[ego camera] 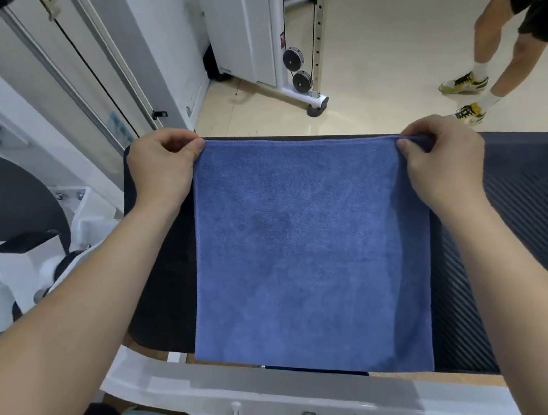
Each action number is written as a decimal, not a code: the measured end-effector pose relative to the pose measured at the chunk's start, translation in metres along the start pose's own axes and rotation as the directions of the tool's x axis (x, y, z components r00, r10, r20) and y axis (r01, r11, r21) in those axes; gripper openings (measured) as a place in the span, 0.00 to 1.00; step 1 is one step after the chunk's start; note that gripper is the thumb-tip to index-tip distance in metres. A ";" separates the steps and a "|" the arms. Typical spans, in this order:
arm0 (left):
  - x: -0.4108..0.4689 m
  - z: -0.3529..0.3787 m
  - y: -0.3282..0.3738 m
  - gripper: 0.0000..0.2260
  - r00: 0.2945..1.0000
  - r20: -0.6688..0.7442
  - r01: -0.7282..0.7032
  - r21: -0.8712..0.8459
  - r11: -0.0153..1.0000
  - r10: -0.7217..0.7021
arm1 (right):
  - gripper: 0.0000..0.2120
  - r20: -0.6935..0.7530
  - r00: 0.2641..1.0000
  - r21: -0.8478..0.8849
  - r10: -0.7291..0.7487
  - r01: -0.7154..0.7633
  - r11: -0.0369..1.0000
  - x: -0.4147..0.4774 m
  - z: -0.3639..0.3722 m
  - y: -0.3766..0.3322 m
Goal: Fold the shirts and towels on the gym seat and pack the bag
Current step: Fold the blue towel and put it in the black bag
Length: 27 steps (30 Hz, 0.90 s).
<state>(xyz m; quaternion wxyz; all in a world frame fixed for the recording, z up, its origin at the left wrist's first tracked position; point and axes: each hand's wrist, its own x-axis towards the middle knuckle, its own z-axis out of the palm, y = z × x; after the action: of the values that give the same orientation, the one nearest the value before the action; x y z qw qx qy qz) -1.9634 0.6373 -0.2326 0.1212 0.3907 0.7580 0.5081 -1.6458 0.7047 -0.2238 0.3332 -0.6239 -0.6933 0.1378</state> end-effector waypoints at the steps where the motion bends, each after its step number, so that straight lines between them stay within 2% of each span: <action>1: 0.000 0.000 0.000 0.05 1.000 -0.007 0.005 -0.004 1.000 -0.005 | 0.06 0.006 0.999 0.013 0.031 -0.031 0.999 0.001 -0.001 -0.001; 6: -0.001 0.006 0.002 0.03 0.999 -0.024 0.023 0.006 1.000 -0.023 | 0.09 -0.012 0.987 -0.004 0.160 -0.160 0.987 0.002 0.002 -0.002; 9: -0.005 0.005 0.003 0.05 0.999 -0.037 0.027 0.016 1.000 -0.026 | 0.19 -0.013 0.989 -0.028 0.147 -0.147 0.989 -0.009 0.006 0.001; 12: -0.020 -0.005 0.004 0.09 1.000 -0.007 0.027 -0.043 0.999 -0.027 | 0.23 -0.047 0.991 0.065 0.125 -0.122 0.990 -0.039 -0.003 -0.002; 15: -0.065 -0.028 -0.007 0.10 0.999 0.023 0.034 -0.055 0.998 -0.033 | 0.18 -0.085 0.967 0.207 0.239 -0.218 0.954 -0.092 -0.015 0.002; 17: -0.108 -0.045 -0.024 0.09 0.993 0.075 0.093 -0.020 0.995 -0.092 | 0.11 -0.009 0.939 0.286 0.343 -0.326 0.901 -0.131 -0.019 0.009; 19: -0.152 -0.060 -0.041 0.08 0.969 0.113 0.216 0.038 0.976 -0.219 | 0.09 0.090 0.901 0.317 0.424 -0.429 0.846 -0.166 -0.020 0.018; 21: -0.189 -0.070 -0.061 0.07 0.932 0.129 0.329 0.087 0.940 -0.338 | 0.08 0.131 0.874 0.263 0.467 -0.485 0.834 -0.193 -0.019 0.031; 23: -0.215 -0.076 -0.079 0.07 0.909 0.127 0.379 0.148 0.913 -0.398 | 0.09 0.150 0.860 0.162 0.489 -0.509 0.846 -0.211 -0.018 0.044; 27: -0.232 -0.073 -0.088 0.05 0.893 0.099 0.410 0.221 0.885 -0.439 | 0.05 0.203 0.878 -0.034 0.434 -0.437 0.899 -0.222 -0.020 0.057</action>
<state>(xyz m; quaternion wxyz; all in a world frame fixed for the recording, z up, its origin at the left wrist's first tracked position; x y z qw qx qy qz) -1.8928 0.4063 -0.3249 0.2460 0.2612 0.8601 0.3625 -1.5894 0.4987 -0.3081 0.2244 -0.7439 -0.5652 0.2773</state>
